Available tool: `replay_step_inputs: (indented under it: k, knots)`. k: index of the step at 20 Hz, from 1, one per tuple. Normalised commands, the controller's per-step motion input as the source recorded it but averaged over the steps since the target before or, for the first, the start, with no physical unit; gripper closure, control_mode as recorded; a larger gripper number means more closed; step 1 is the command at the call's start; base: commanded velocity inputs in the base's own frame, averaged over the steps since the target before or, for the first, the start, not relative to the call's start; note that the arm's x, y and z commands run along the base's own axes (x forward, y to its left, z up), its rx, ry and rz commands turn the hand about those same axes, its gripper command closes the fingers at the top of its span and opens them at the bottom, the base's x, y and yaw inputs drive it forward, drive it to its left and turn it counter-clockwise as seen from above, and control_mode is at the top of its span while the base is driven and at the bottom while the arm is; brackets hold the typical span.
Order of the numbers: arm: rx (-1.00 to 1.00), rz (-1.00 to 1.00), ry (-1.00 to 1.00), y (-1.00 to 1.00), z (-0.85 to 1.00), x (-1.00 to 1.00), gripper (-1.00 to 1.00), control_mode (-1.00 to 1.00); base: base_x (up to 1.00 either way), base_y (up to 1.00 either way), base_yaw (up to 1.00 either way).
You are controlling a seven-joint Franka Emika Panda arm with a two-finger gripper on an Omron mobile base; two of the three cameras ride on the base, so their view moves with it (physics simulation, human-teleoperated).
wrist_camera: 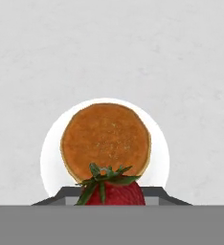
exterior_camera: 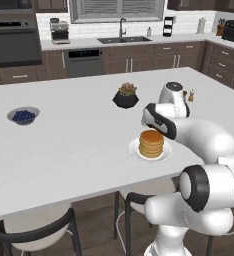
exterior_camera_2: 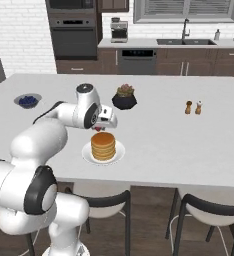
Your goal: Take the strawberry from the fridge and place it on top of the pancake, located on the dining counter.
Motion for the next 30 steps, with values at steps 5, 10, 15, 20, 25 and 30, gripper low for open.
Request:
replay_step_inputs:
  k: [5, 10, 15, 20, 25, 30]
  knots:
    - [0.09, 0.0, 0.23, -0.01, -0.11, 0.0, 1.0, -1.0, 0.0, 0.0, 0.0]
    - [0.11, 0.0, 0.22, 0.0, -0.07, 0.0, 1.0, -1.0, 0.0, 0.0, 0.0]
    - [0.0, 0.0, 0.09, 0.0, -0.14, 0.04, 1.0, -1.0, 0.0, 0.0, 0.0]
    - [-0.06, 0.0, 0.03, 0.0, -0.28, 0.16, 1.0, -1.0, 0.0, 0.0, 0.0]
    - [-0.07, 0.0, 0.0, 0.0, -0.15, 0.3, 1.0, -1.0, 0.0, 0.0, 0.0]
    - [-0.02, 0.0, 0.0, 0.0, -0.13, 0.15, 1.0, -1.0, 0.0, 0.0, 0.0]
